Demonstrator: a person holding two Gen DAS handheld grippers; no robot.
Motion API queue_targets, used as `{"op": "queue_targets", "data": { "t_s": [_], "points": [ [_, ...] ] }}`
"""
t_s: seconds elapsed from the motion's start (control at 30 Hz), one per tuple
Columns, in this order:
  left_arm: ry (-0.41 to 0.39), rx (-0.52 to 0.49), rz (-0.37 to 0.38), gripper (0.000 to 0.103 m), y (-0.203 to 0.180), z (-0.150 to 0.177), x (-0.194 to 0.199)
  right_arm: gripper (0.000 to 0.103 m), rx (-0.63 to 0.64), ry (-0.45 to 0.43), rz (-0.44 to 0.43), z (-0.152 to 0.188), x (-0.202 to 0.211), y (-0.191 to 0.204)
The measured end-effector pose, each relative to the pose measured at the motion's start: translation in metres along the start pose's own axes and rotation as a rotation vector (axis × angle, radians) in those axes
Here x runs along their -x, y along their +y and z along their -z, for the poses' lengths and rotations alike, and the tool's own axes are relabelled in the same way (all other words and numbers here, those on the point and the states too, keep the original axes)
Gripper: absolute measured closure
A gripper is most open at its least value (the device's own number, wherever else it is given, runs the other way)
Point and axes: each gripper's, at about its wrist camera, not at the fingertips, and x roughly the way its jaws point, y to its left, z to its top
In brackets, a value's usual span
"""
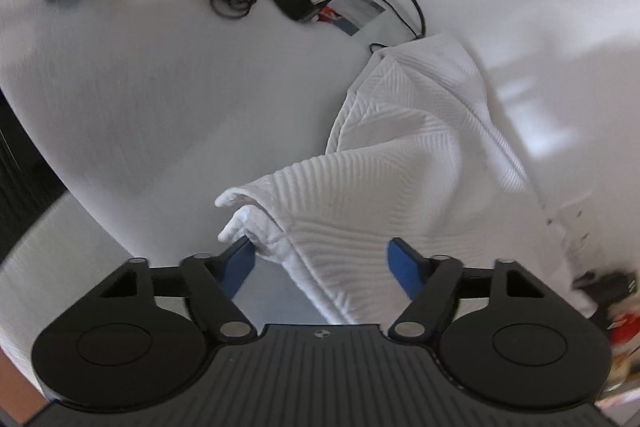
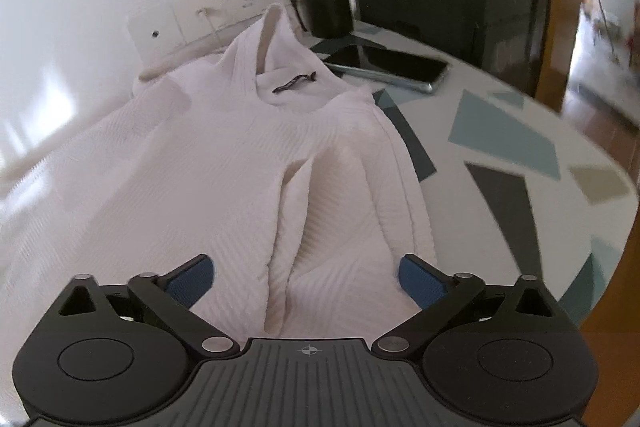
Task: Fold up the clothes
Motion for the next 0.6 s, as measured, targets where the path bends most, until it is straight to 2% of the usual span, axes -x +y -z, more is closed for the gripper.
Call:
{"op": "queue_targets", "data": {
  "t_s": [0.03,0.17,0.4,0.47,0.5,0.57,0.6],
  "points": [
    [-0.002,0.007,0.010,0.046,0.000,0.000,0.000,0.016,-0.042,0.010,-0.016,-0.002,0.000,-0.005],
    [-0.003,-0.016,0.007,0.048,-0.004,0.001,-0.003,0.026,-0.170,0.045,-0.058,-0.004,-0.004,-0.020],
    [-0.012,-0.038,-0.024,0.048,-0.008,0.002,-0.011,0.027,-0.100,0.068,-0.052,0.008,-0.013,-0.004],
    [-0.024,-0.055,-0.026,0.062,-0.009,0.001,-0.008,0.027,-0.085,0.060,-0.038,0.011,-0.014,0.003],
    [-0.029,-0.065,-0.026,0.065,-0.010,0.000,-0.007,0.028,-0.084,0.042,-0.033,0.011,-0.011,0.005],
    [-0.040,-0.081,-0.024,0.082,-0.011,-0.002,-0.004,0.030,-0.082,0.000,-0.027,0.010,-0.004,0.010],
    [-0.046,-0.083,-0.016,0.086,-0.011,-0.003,-0.001,0.030,-0.074,-0.015,-0.034,0.009,0.000,0.013]
  ]
}}
